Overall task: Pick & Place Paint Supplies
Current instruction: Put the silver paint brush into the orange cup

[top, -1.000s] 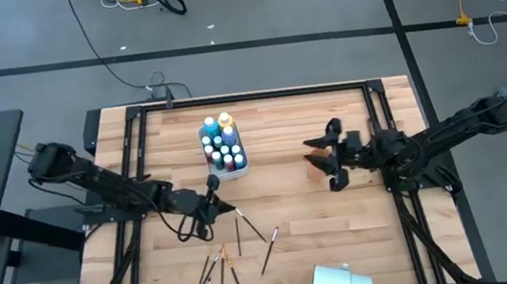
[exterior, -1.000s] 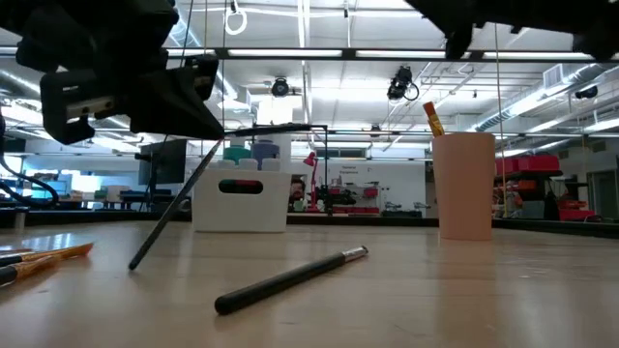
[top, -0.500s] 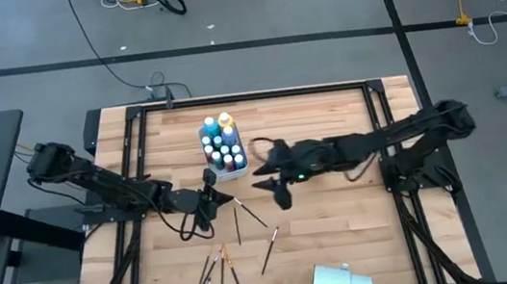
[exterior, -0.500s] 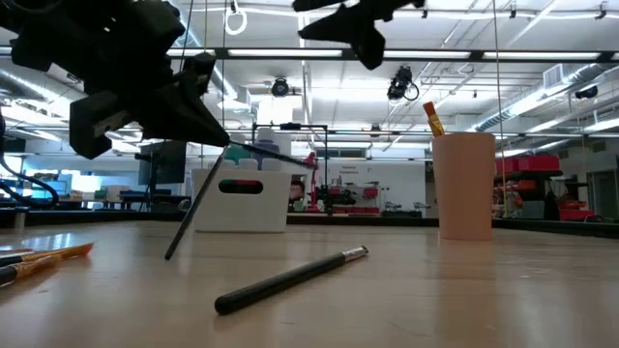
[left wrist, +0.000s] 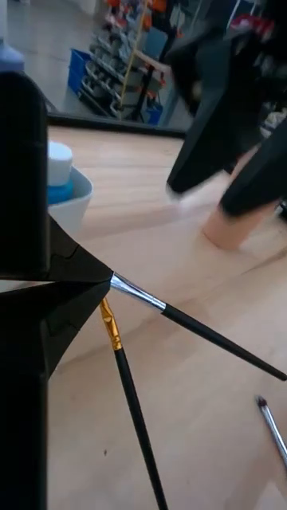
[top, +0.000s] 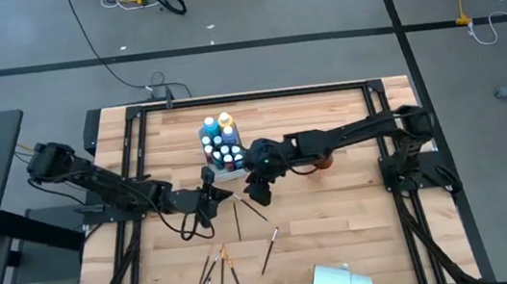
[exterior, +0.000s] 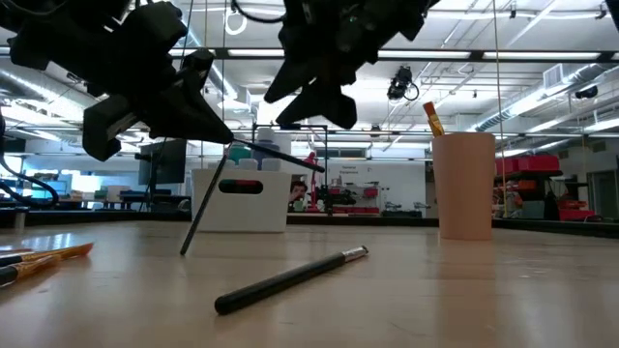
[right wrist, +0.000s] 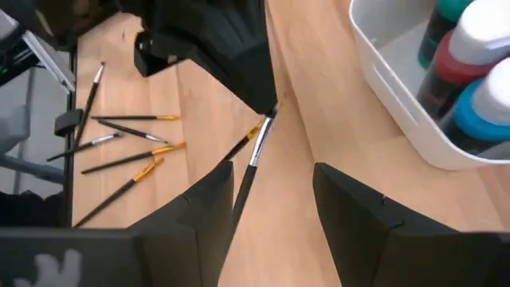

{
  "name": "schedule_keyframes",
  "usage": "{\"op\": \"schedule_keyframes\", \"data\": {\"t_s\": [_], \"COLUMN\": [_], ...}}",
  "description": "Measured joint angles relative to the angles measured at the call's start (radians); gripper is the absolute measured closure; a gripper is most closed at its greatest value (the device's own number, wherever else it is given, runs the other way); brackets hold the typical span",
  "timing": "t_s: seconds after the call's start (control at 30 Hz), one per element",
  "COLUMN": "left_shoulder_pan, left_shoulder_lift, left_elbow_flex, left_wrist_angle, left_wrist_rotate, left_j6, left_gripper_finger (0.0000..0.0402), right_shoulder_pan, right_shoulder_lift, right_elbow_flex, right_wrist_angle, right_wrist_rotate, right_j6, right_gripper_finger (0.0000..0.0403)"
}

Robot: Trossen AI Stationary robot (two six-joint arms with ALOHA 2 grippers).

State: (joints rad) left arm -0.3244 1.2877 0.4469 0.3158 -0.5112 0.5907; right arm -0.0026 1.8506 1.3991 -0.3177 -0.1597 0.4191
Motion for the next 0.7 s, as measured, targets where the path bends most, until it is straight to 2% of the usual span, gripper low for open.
{"op": "schedule_keyframes", "data": {"t_s": [0.33, 0.47, 0.7], "left_shoulder_pan": [0.0, 0.004, 0.003], "left_shoulder_lift": [0.0, 0.0, 0.0], "left_elbow_flex": [0.0, 0.0, 0.0], "left_wrist_angle": [0.109, 0.109, 0.134], "left_wrist_rotate": [-0.028, -0.043, -0.065], "left_j6": [0.052, 0.053, 0.053], "left_gripper_finger": [0.0399, 0.0399, 0.0399], "right_shoulder_pan": [-0.025, -0.027, -0.026], "right_shoulder_lift": [0.029, 0.029, 0.028], "right_elbow_flex": [0.0, 0.0, 0.0], "right_wrist_angle": [0.021, 0.044, 0.039], "right_wrist_rotate": [-0.031, -0.091, -0.094], "right_j6": [-0.012, -0.008, -0.016], "right_gripper_finger": [0.0226, 0.0227, 0.0227]}}
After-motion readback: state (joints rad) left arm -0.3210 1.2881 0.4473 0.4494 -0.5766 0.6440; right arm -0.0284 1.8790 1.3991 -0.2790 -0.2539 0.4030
